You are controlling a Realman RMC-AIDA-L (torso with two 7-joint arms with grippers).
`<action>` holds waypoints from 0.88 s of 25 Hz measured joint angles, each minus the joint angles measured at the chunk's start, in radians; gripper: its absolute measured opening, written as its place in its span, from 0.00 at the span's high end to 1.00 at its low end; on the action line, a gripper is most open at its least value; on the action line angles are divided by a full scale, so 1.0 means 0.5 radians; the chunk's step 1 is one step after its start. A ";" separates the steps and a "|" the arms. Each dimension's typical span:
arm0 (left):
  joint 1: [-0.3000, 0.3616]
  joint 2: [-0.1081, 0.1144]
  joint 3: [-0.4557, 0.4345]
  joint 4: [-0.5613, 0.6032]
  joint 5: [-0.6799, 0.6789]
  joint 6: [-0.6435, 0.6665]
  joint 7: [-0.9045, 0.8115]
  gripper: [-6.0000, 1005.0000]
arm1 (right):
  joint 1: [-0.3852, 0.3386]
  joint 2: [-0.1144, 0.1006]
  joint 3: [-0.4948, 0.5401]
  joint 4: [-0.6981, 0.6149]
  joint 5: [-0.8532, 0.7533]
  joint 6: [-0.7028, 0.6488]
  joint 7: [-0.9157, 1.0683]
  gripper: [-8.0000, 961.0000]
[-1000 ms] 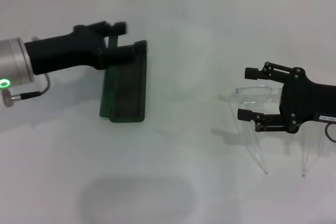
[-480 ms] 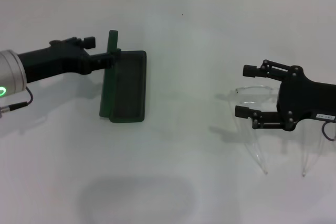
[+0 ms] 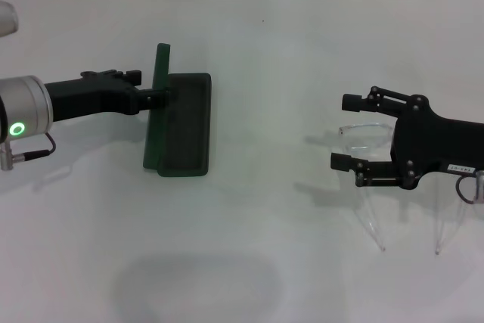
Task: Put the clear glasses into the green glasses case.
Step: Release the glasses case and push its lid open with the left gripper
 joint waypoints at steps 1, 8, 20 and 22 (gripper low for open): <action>-0.006 -0.001 0.000 -0.007 0.011 -0.014 -0.008 0.15 | -0.001 0.002 -0.001 0.000 0.000 0.000 0.000 0.11; 0.002 -0.004 0.040 -0.018 0.024 -0.084 -0.029 0.18 | -0.012 0.008 -0.001 0.000 -0.003 -0.002 0.003 0.11; -0.054 0.001 0.101 -0.033 0.118 -0.082 -0.090 0.31 | -0.016 0.021 -0.002 0.001 -0.003 -0.001 0.003 0.11; -0.063 0.000 0.094 -0.041 0.126 -0.082 -0.103 0.32 | -0.016 0.023 -0.003 0.005 -0.003 0.000 0.003 0.11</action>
